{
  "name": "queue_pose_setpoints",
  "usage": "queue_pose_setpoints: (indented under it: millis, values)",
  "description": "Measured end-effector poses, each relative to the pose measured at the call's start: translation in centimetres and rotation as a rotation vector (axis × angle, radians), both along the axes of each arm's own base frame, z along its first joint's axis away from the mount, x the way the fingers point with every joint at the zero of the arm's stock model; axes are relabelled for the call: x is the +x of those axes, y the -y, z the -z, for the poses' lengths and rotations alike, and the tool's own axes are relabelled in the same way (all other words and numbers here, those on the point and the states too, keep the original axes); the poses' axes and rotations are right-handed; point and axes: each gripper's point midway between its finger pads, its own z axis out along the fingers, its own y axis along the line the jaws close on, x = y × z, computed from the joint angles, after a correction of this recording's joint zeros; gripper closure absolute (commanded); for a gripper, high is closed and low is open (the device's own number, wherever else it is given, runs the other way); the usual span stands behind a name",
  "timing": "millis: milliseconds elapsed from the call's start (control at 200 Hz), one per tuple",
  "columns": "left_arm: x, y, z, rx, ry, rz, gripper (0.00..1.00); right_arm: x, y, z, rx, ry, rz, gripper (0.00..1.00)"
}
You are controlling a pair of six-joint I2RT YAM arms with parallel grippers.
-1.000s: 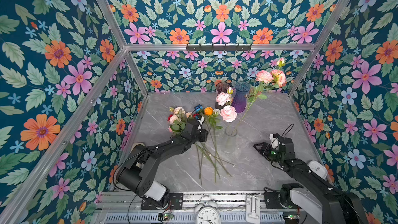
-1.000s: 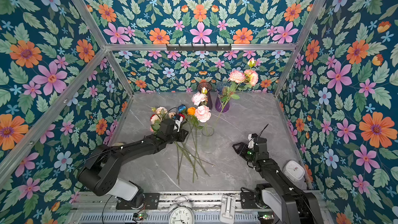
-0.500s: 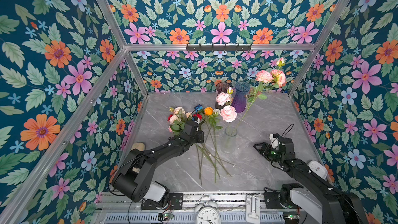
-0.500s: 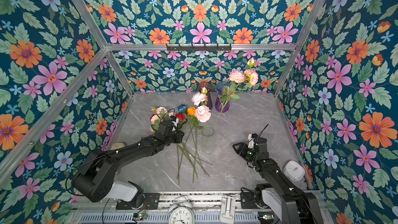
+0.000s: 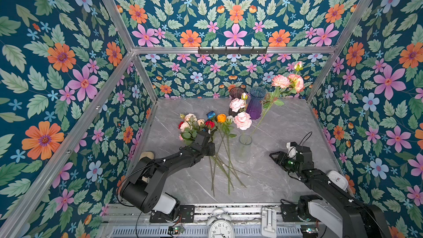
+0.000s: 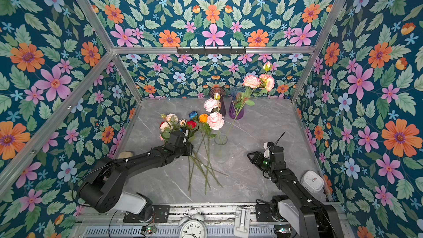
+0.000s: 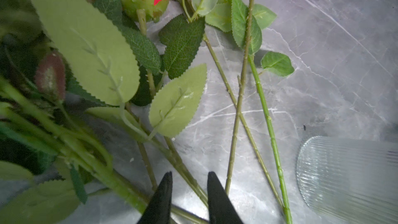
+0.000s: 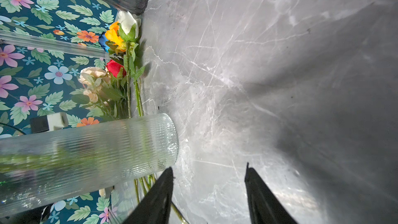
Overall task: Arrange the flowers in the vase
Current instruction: 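Grasp a red rose stem in the bunch with the left gripper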
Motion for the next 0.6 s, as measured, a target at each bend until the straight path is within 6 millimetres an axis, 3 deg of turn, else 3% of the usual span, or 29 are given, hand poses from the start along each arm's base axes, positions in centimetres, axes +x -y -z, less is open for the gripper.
queue_pose_setpoints:
  millis: [460, 600]
  values:
    - [0.2, 0.7, 1.5, -0.014, -0.037, 0.006, 0.69, 0.0, 0.0, 0.0, 0.002, 0.0, 0.002, 0.45]
    - [0.5, 1.1, 1.9, -0.025, -0.04, 0.01, 0.75, 0.0, 0.0, 0.0, 0.002, 0.0, 0.002, 0.45]
